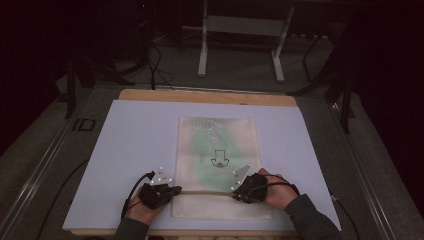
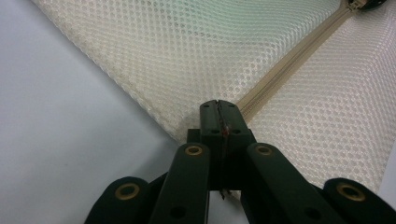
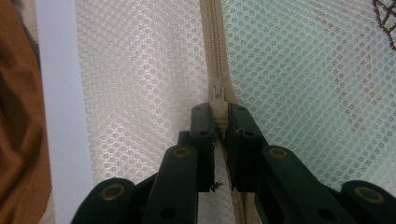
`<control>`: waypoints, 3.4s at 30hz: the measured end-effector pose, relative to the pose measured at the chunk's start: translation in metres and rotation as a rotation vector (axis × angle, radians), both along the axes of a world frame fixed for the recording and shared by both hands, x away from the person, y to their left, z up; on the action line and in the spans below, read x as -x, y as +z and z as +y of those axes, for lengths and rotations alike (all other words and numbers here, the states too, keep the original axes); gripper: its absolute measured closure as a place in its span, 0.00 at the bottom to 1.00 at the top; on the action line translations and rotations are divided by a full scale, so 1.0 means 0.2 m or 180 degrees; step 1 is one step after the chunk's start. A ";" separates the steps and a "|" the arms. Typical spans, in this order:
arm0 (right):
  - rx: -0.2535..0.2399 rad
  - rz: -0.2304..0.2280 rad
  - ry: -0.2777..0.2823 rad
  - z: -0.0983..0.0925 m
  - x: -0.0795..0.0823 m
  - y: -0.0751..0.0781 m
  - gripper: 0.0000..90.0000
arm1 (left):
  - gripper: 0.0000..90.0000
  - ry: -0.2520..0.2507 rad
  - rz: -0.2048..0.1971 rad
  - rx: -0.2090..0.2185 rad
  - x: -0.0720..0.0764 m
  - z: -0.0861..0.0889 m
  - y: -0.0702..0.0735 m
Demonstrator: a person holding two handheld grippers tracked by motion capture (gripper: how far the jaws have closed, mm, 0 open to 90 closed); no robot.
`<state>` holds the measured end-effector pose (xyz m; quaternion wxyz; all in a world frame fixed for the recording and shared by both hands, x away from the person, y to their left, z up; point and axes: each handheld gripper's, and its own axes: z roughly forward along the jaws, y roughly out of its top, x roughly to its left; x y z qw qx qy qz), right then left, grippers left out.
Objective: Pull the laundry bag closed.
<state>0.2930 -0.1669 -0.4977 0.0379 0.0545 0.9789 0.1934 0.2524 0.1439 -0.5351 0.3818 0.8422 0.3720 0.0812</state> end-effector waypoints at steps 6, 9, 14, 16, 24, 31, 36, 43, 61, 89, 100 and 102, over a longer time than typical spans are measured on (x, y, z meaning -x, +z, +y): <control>0.0010 -0.0012 -0.0005 -0.01 0.00 0.00 0.92 | 0.99 -0.0001 0.0000 0.0006 0.00 0.00 0.00; -0.0003 -0.0016 -0.0022 -0.02 0.00 0.01 0.92 | 0.99 0.0000 0.0000 0.0006 0.00 0.00 0.00; 0.0006 -0.0014 -0.0023 -0.03 0.00 0.01 0.92 | 0.99 0.0000 -0.0002 0.0004 0.00 0.00 0.00; -0.0003 -0.0016 -0.0030 -0.03 0.00 0.01 0.92 | 0.99 0.0000 -0.0002 0.0006 0.00 0.00 0.00; -0.0008 -0.0002 -0.0024 -0.04 -0.01 0.02 0.92 | 0.99 -0.0003 0.0004 0.0006 0.00 0.00 0.00; -0.0013 0.0004 -0.0056 -0.07 -0.01 0.03 0.92 | 0.99 -0.0005 0.0004 0.0009 0.00 0.00 0.00; -0.0009 -0.0001 -0.0039 -0.07 -0.01 0.03 0.92 | 0.99 -0.0003 0.0000 0.0005 0.00 0.00 0.00; -0.0030 0.0017 -0.0065 -0.09 -0.01 0.03 0.92 | 0.99 -0.0005 -0.0001 0.0006 0.00 0.00 0.00; 0.0003 0.0004 -0.0115 -0.14 -0.01 0.03 0.92 | 0.99 -0.0006 0.0000 0.0004 0.00 0.00 0.00; 0.0038 0.0035 -0.0230 -0.25 -0.01 0.04 0.92 | 0.99 -0.0006 0.0004 0.0012 0.00 0.00 0.00; 0.0013 0.0046 -0.0254 -0.27 -0.01 0.04 0.92 | 0.99 -0.0010 0.0002 0.0012 0.00 0.00 0.00; 0.0031 0.0045 -0.0256 -0.28 -0.01 0.04 0.92 | 0.99 -0.0010 0.0003 0.0012 0.00 0.00 0.00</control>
